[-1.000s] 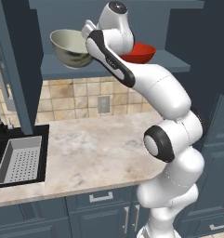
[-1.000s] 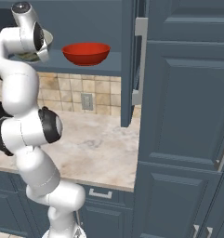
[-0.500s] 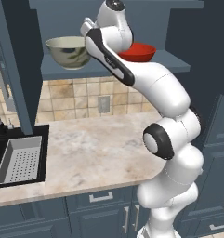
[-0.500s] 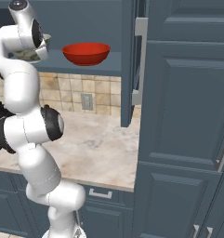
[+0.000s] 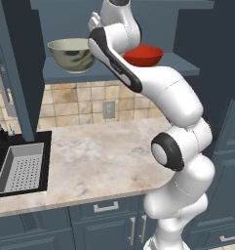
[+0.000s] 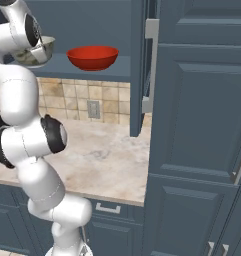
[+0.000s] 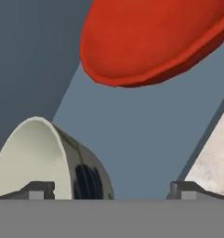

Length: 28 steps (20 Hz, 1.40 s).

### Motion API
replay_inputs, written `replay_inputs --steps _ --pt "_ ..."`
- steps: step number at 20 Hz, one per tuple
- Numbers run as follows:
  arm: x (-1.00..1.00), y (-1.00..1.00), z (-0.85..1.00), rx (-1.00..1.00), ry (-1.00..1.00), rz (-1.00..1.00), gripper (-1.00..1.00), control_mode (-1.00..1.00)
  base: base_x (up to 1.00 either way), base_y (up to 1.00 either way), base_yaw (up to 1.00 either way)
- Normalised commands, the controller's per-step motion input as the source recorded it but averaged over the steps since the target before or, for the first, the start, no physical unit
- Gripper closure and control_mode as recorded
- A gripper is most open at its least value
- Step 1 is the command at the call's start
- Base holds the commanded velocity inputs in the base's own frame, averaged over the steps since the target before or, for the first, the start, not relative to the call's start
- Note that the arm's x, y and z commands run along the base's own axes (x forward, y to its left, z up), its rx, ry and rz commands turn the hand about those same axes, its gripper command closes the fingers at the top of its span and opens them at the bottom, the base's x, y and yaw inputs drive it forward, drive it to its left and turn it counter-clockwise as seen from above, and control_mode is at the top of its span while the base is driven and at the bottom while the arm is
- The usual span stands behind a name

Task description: Open the cabinet. Pick the bowls from the counter and place them in the cabinet. Then close the cabinet.

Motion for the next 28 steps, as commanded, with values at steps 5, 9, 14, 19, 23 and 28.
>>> replay_inputs --steps 5,9,14,19,23,28 --pt "-0.72 -0.38 0.32 0.05 0.0 -0.01 -1.0 -1.0 0.0 0.0 0.0" --pt "-0.98 -0.5 0.06 0.08 -0.01 0.0 -1.0 -1.0 0.0 0.0 0.0" --pt "-1.0 -0.5 0.01 0.1 -0.04 0.0 -1.0 -1.0 0.0 0.0 0.0" --pt "-1.0 -0.22 0.01 0.03 0.0 0.0 -1.0 -1.0 0.0 0.0 0.0" --pt "-1.0 0.0 0.0 0.0 0.0 0.0 -1.0 -1.0 0.0 0.0 0.0" --pt "-1.0 -0.05 0.0 0.0 0.0 0.0 -1.0 -1.0 0.0 0.0 0.0"
